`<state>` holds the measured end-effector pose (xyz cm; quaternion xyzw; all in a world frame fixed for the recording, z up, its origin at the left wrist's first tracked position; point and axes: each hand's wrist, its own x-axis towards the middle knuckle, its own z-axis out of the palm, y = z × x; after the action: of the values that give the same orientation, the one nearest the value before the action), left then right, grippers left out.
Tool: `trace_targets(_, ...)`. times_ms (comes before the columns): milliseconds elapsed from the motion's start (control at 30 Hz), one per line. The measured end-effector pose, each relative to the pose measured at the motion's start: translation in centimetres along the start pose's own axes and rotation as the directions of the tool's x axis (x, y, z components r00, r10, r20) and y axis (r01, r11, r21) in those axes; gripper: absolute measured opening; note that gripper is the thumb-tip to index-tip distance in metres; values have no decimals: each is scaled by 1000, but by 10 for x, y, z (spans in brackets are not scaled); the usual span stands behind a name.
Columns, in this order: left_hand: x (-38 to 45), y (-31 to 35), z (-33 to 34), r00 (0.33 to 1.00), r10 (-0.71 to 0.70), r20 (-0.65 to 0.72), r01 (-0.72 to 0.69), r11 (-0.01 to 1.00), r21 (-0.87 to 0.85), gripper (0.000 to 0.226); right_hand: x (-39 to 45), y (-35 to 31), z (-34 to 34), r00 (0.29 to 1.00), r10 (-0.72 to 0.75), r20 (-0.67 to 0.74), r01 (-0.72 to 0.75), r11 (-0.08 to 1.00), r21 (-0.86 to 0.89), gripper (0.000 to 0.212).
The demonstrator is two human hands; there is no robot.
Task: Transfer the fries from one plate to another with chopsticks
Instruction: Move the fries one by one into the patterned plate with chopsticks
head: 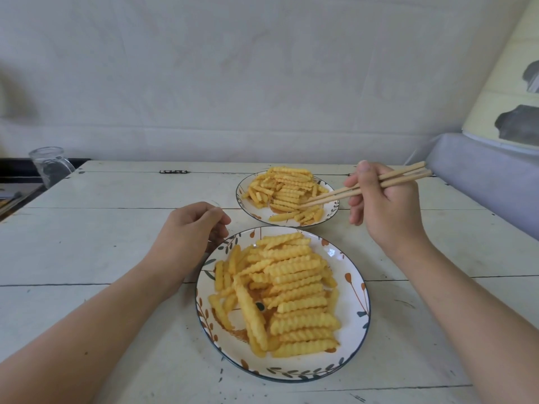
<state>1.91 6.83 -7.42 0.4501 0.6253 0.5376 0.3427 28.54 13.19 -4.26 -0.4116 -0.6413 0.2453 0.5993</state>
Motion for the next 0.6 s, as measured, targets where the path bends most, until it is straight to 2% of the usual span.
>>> trace_targets(167,0,-1,-1,1000,-2,-1,2,1000,-11,28,1,2,3,999,38,17,-39,999,29,39)
trace_targets(433,1,-2,0,1000,-4,4,4,1000,-10,28,13,-23,-21,976,95,-196,-51,974,219,55)
trace_targets(600,3,-3,0,1000,-1,4,1,1000,26,28,13,-43,-37,964,166,-207,-103,953,283,60)
